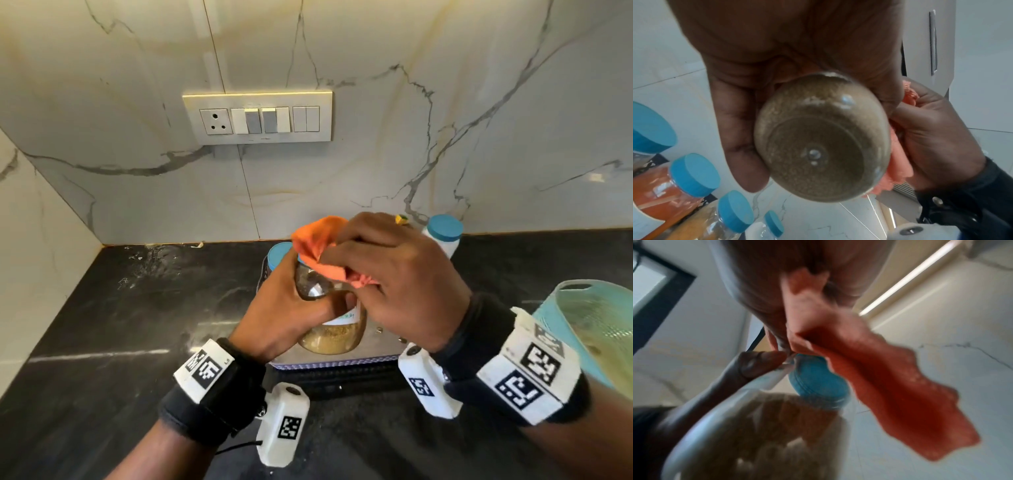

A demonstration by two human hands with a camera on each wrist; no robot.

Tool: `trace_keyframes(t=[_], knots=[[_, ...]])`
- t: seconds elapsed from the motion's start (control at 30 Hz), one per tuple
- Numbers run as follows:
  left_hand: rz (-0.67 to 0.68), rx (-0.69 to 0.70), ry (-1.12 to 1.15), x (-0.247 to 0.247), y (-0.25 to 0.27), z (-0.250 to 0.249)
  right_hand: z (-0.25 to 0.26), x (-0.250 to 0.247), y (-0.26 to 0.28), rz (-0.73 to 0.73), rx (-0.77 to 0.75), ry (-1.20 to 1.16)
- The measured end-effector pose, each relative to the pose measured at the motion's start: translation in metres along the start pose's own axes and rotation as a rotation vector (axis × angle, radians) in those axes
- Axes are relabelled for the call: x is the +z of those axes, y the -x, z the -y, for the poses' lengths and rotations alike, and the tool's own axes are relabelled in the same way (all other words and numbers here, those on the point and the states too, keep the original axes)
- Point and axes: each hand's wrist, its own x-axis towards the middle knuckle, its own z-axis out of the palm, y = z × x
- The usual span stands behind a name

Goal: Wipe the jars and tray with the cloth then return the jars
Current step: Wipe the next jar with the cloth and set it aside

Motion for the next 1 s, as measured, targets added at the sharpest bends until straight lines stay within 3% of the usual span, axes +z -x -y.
trace_keyframes(t=[0.07,0.13,0.3,0.4,0.5,0.57,0.67,0.8,1.0], knots=[[0.000,0.022,-0.018,-0.001,0.001,-0.001,0.000,-0.001,0.003,0.036,-0.077,0.052],[0.001,0.019,-0.002,-0.003,0.003,0.000,-0.008,-0.005,0.011,0.031,-0.058,0.031],[0.029,-0.024,0.124,-0.006,0.007,0.002,-0.030,-0.010,0.025,-0.019,0.325,-0.312],[0.058,-0.010,0.117,-0.006,0.006,0.004,-0.039,-0.006,0.024,0.026,0.479,-0.530],[0.114,0.030,-0.002,-0.004,0.007,0.007,-0.049,-0.008,0.019,0.085,0.618,-0.859],[0.202,0.038,-0.202,-0.002,0.006,0.006,-0.056,-0.010,0.015,0.213,0.638,-0.856],[0.293,0.090,-0.463,0.000,0.006,0.002,-0.057,-0.014,0.005,0.435,0.613,-0.670],[0.272,0.146,-0.531,0.000,0.001,0.002,-0.046,-0.012,-0.010,0.540,0.466,-0.439],[0.220,0.016,-0.429,-0.008,0.002,0.014,-0.017,-0.013,-0.009,0.554,-0.036,-0.111]])
